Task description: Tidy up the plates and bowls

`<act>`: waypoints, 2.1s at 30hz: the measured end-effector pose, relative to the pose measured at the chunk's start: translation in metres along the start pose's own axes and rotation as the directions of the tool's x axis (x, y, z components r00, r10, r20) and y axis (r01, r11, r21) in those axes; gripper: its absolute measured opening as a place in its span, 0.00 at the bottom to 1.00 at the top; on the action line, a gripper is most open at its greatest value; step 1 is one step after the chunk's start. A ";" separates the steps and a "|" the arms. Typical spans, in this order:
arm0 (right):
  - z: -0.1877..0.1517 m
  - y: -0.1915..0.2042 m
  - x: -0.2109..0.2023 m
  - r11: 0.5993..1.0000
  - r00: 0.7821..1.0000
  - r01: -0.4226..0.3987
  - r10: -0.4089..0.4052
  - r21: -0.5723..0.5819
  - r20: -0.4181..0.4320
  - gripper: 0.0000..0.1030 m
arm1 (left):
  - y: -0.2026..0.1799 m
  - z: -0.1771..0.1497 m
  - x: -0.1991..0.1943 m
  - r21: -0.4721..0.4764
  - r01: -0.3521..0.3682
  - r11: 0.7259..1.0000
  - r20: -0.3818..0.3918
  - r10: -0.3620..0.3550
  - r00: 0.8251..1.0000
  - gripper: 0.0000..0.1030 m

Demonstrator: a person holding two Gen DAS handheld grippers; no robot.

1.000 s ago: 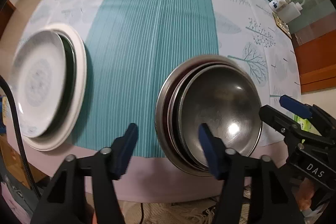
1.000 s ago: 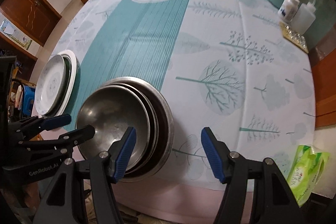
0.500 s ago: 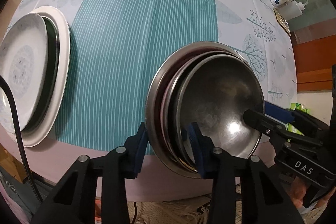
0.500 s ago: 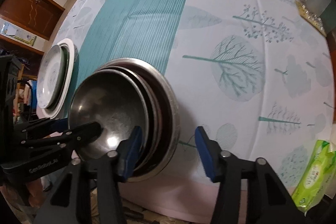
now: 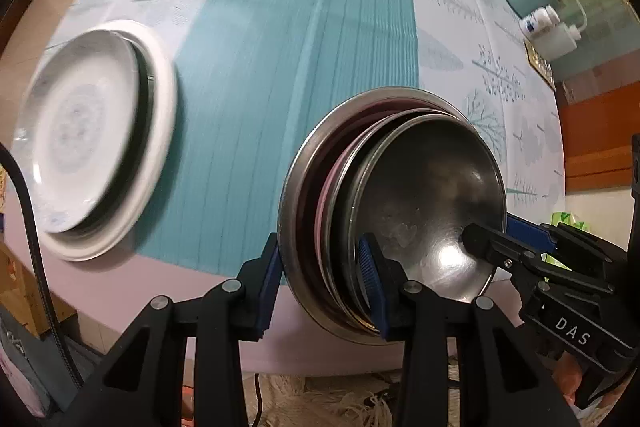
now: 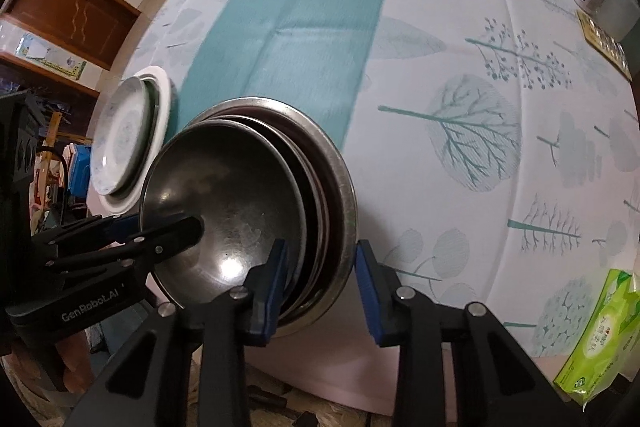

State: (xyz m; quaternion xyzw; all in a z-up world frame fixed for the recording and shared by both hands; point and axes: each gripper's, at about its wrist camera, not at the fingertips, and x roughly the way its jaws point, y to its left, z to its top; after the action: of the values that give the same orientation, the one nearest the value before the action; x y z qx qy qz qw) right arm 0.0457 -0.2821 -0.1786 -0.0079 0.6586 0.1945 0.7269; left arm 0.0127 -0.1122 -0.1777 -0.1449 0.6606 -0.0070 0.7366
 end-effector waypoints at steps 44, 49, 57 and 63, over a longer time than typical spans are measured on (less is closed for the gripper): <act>0.076 0.253 0.058 0.985 0.982 0.138 -0.150 0.101 0.112 0.41 | 0.248 0.079 -0.079 0.255 -0.083 0.963 0.082 0.064 0.995 0.69; 0.066 0.256 0.043 0.984 0.973 0.165 -0.174 0.074 0.149 0.41 | 0.241 0.072 -0.085 0.254 -0.099 0.962 0.105 0.075 0.992 0.69; 0.057 0.265 -0.009 0.977 0.925 0.209 -0.213 0.049 0.314 0.41 | 0.213 0.059 -0.150 0.230 -0.193 0.954 0.350 0.104 0.931 0.74; 0.048 0.266 -0.069 0.962 0.827 0.248 -0.271 0.113 0.493 0.56 | 0.189 0.051 -0.208 0.193 -0.203 0.960 0.505 0.080 0.859 0.87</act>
State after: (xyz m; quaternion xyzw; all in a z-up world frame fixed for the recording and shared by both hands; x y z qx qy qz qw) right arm 0.0098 -0.0424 -0.0413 -0.0305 0.4424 0.0748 0.8932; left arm 0.0018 0.1216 -0.0139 -0.0028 0.4541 0.0050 0.8909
